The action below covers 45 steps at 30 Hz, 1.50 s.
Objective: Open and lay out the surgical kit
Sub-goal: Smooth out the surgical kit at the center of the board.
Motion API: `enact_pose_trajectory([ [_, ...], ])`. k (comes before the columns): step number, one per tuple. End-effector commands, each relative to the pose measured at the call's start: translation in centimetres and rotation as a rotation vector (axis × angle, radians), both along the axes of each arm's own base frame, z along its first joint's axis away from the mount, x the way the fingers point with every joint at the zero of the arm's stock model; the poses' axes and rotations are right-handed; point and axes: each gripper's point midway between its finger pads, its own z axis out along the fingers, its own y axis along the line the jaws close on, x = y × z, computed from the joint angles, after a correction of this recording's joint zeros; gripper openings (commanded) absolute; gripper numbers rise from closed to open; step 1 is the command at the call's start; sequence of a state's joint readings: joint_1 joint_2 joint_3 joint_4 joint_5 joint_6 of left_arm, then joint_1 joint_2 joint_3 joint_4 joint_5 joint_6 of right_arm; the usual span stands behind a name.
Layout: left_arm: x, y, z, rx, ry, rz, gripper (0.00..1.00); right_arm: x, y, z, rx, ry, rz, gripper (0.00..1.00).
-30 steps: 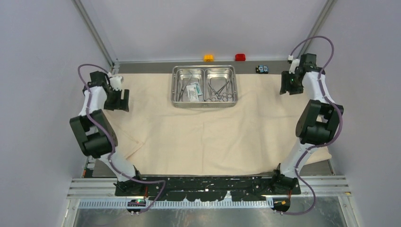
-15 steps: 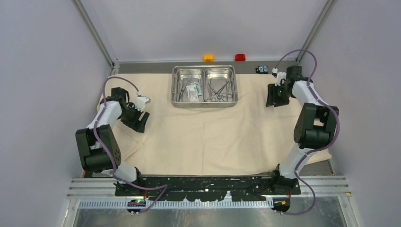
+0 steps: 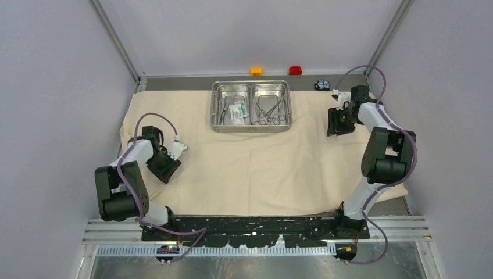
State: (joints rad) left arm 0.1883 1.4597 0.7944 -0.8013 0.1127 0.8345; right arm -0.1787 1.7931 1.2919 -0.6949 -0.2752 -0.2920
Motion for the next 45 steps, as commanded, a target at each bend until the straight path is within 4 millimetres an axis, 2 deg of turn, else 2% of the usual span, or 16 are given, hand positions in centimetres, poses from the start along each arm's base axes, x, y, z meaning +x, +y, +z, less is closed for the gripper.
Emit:
enact_pose_trajectory([
  [1, -1.8, 2.2, 0.2, 0.109, 0.018, -0.05, 0.48, 0.8, -0.6, 3.1, -0.048, -0.104, 0.025, 0.49],
  [8, -4.7, 6.8, 1.0, 0.215, 0.078, -0.01, 0.33, 0.5, -1.0, 4.4, -0.083, -0.126, 0.039, 0.47],
  [12, -5.2, 9.3, 2.8, 0.246, 0.058, 0.04, 0.3, 0.4, -1.1, 4.8, -0.093, -0.127, 0.043, 0.47],
  [15, -5.1, 9.7, 5.5, 0.195, -0.006, 0.101, 0.32, 0.3, -1.0, 4.9, -0.088, -0.123, 0.046, 0.46],
  [18, -4.9, 9.7, 8.0, 0.159, -0.077, 0.141, 0.39, 0.3, -1.0, 5.1, -0.083, -0.119, 0.047, 0.47],
  [23, -5.3, 13.7, 10.2, 0.402, -0.117, 0.221, 0.47, 0.2, -0.9, 5.3, -0.08, -0.116, 0.049, 0.47],
  [25, -5.6, 14.6, 10.9, 0.462, -0.114, 0.255, 0.49, 0.2, -0.8, 5.3, -0.077, -0.119, 0.051, 0.47],
  [26, -5.4, 14.4, 11.7, 0.452, -0.133, 0.271, 0.5, 0.3, -0.8, 5.4, -0.076, -0.121, 0.052, 0.46],
  [28, -4.8, 12.2, 12.5, 0.328, -0.175, 0.262, 0.54, 0.4, -0.7, 5.3, -0.068, -0.12, 0.052, 0.47],
  [31, -3.4, 6.0, 13.3, 0.043, -0.24, 0.194, 0.69, 0.7, -0.5, 5.2, -0.053, -0.116, 0.051, 0.46],
  [33, -2.5, 2.9, 13.2, -0.031, -0.251, 0.126, 0.75, 0.8, -0.3, 5.3, -0.042, -0.111, 0.053, 0.46],
  [35, -1.2, 0.1, 12.0, -0.028, -0.245, 0.011, 0.79, 0.9, -0.2, 5.3, -0.032, -0.107, 0.054, 0.46],
  [40, 0.8, -3.0, 7.5, 0.048, -0.172, -0.155, 0.81, 0.5, 0.1, 5.4, -0.022, -0.108, 0.057, 0.47],
  [45, 3.3, -5.0, 5.0, 0.049, -0.126, -0.224, 0.82, -0.3, 0.3, 5.0, -0.019, -0.102, 0.061, 0.47],
])
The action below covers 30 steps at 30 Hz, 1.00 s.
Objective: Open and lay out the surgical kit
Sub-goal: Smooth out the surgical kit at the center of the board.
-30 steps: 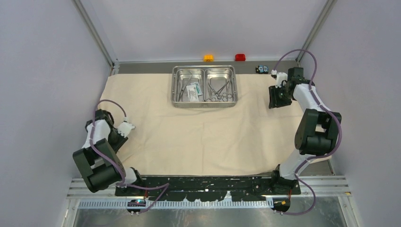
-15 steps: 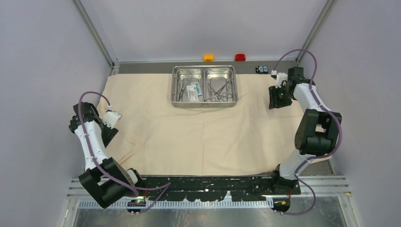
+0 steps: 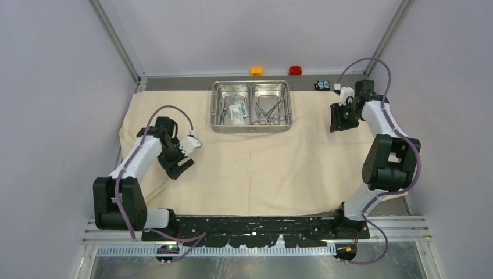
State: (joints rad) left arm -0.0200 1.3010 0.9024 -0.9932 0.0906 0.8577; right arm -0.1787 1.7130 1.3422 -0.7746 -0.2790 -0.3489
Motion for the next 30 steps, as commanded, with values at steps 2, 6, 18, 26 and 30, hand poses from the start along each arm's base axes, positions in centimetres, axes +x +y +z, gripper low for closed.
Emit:
enact_pose_trajectory([
  [2, 3.1, -1.4, -1.7, 0.015, -0.016, -0.014, 0.81, -0.5, 0.4, 0.8, 0.008, -0.033, 0.015, 0.47],
  [6, 3.1, -0.8, -3.6, 0.074, 0.019, -0.034, 0.76, -1.0, 0.4, 0.3, 0.001, -0.023, 0.023, 0.46],
  [18, 1.1, 1.4, -6.6, 0.183, 0.091, -0.065, 0.61, -1.5, 0.6, -0.2, 0.007, -0.008, 0.028, 0.45],
  [26, -0.6, 4.4, -6.7, 0.193, 0.149, 0.0, 0.36, -1.8, 0.3, 0.3, -0.008, -0.016, 0.024, 0.45],
  [30, -1.6, 6.3, -6.3, 0.185, 0.166, 0.057, 0.21, -1.8, 0.3, 0.6, -0.011, -0.018, 0.026, 0.45],
])
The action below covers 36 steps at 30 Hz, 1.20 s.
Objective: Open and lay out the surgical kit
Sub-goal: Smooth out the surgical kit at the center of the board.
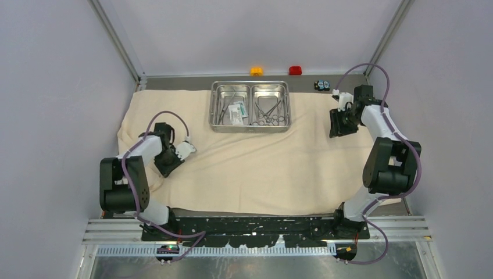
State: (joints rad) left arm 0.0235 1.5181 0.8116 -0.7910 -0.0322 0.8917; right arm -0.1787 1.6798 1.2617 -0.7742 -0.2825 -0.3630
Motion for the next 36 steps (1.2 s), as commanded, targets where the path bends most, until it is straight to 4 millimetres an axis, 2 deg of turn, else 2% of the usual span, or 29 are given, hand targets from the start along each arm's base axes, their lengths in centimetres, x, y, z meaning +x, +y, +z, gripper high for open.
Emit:
enact_pose_trajectory([
  [1, -2.4, 3.5, 0.0, 0.057, 0.062, 0.046, 0.18, 0.4, -0.1, 2.0, -0.017, -0.062, 0.012, 0.45],
  [5, -3.5, 5.1, 0.3, 0.052, 0.062, 0.083, 0.14, 0.7, -0.2, 2.6, -0.017, -0.066, 0.012, 0.45],
  [8, -4.4, 5.7, 0.7, 0.037, 0.062, 0.114, 0.15, 1.0, -0.2, 3.0, -0.02, -0.072, 0.012, 0.44],
  [12, -5.3, 6.1, 1.1, 0.033, 0.043, 0.128, 0.15, 1.0, -0.4, 3.0, -0.028, -0.065, 0.012, 0.44],
  [16, -5.9, 7.7, 1.4, 0.058, 0.02, 0.168, 0.12, 0.8, -0.6, 2.9, -0.043, -0.059, 0.012, 0.43],
  [23, -6.6, 13.2, 2.8, 0.143, -0.03, 0.278, 0.03, 0.6, -0.7, 3.0, -0.046, -0.05, 0.013, 0.42],
  [27, -7.6, 16.9, 3.3, 0.209, -0.036, 0.337, 0.03, 0.6, -0.8, 2.9, -0.049, -0.041, 0.016, 0.42],
  [30, -8.6, 19.6, 4.1, 0.246, -0.043, 0.406, 0.09, 0.2, -1.1, 2.5, -0.067, -0.022, 0.022, 0.43],
  [32, -8.7, 20.9, 4.9, 0.266, -0.069, 0.45, 0.17, -0.3, -1.4, 2.0, -0.094, -0.006, 0.03, 0.44],
  [34, -8.5, 21.5, 5.9, 0.271, -0.095, 0.477, 0.27, -1.0, -1.7, 1.7, -0.118, 0.008, 0.044, 0.45],
  [36, -7.8, 21.0, 6.9, 0.232, -0.14, 0.485, 0.4, -1.8, -2.0, 1.5, -0.139, 0.021, 0.063, 0.46],
])
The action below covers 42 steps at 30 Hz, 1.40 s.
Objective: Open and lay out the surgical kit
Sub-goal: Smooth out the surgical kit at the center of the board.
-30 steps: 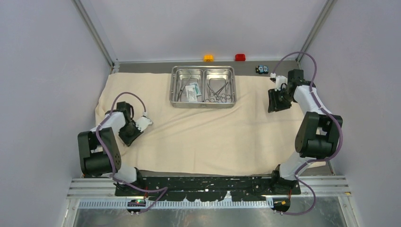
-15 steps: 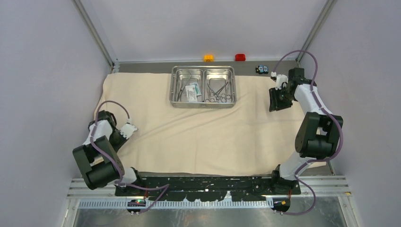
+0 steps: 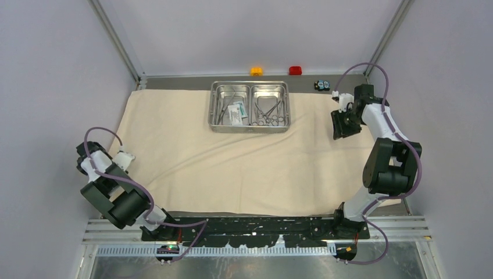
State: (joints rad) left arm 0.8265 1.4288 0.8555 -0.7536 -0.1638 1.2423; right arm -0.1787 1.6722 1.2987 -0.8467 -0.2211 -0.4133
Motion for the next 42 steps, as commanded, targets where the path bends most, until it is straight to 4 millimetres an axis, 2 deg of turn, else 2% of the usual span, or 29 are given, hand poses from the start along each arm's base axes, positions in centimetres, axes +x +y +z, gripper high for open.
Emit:
enact_pose_trajectory([
  [1, 1.9, 0.3, 3.2, -0.006, -0.118, -0.006, 0.5, -1.5, -0.9, 0.7, -0.077, -0.002, 0.052, 0.47],
  [3, 2.7, -1.8, 4.3, -0.096, -0.188, -0.012, 0.66, -2.7, -1.2, 0.8, -0.102, 0.014, 0.079, 0.49],
  [9, 5.8, -8.9, 7.2, -0.343, -0.352, -0.033, 0.9, -7.2, -2.8, 1.3, -0.188, 0.088, 0.143, 0.56],
  [15, 9.6, -15.3, 7.7, -0.409, -0.438, -0.131, 0.95, -12.3, -4.7, 0.8, -0.211, 0.219, 0.2, 0.62],
  [20, 12.3, -19.1, 7.9, -0.451, -0.471, -0.183, 0.95, -16.2, -6.5, 0.6, -0.263, 0.315, 0.219, 0.68],
  [26, 14.0, -21.5, 6.8, -0.478, -0.447, -0.21, 0.95, -19.1, -8.0, -0.8, -0.283, 0.436, 0.205, 0.68],
  [33, 14.8, -23.0, 5.9, -0.421, -0.422, -0.291, 0.96, -22.0, -9.3, 0.7, -0.249, 0.542, 0.184, 0.75],
  [42, 15.5, -24.6, 4.6, -0.409, -0.377, -0.35, 0.96, -24.2, -12.2, 0.2, -0.245, 0.667, 0.196, 0.77],
])
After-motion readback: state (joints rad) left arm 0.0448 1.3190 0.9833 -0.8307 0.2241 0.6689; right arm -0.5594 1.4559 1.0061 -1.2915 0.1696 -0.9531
